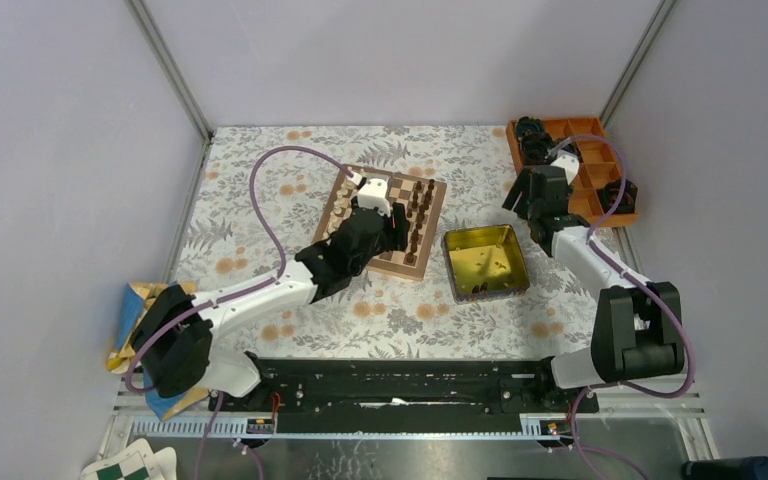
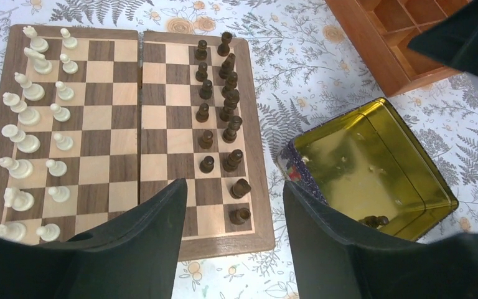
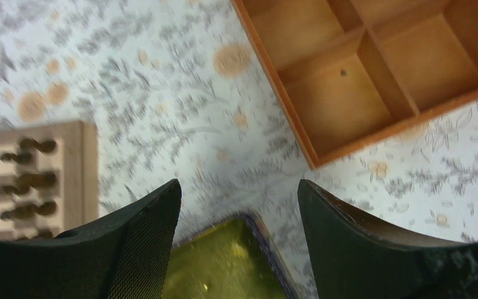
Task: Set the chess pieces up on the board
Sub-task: Adjust the storage box at the center of the board.
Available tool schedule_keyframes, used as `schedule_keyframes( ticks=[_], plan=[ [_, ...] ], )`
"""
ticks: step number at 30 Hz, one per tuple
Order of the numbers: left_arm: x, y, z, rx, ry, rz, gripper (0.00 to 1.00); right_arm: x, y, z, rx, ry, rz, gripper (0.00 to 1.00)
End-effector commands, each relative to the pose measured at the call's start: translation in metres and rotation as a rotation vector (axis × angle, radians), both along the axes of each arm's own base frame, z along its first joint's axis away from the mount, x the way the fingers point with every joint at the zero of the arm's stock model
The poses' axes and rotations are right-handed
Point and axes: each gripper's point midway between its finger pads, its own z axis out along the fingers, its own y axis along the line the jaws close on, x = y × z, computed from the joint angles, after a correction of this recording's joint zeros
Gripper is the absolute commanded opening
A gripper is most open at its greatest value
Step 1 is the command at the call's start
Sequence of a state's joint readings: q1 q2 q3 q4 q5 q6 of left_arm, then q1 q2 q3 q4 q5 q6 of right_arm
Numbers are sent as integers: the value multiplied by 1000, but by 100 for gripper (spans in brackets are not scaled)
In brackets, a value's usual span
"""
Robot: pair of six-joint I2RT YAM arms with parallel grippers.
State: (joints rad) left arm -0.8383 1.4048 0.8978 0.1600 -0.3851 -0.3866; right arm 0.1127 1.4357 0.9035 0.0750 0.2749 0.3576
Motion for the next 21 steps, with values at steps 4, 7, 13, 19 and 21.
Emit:
schedule_keyframes(
  ticks=[4,7,13,19,21],
  plan=[
    [-15,0,31,-41,-2,37,65,-53,0,-38,-59,162,36,74],
    [-19,0,33,-50,5,37,65,-66,2,-47,-60,204,50,71],
    [-25,6,38,-61,7,43,65,-83,5,-61,-56,252,66,66],
    [-28,12,40,-66,-1,51,65,-86,11,-79,-41,310,90,60],
    [-28,12,40,-65,-2,52,65,-87,12,-85,-41,333,91,59]
  ],
)
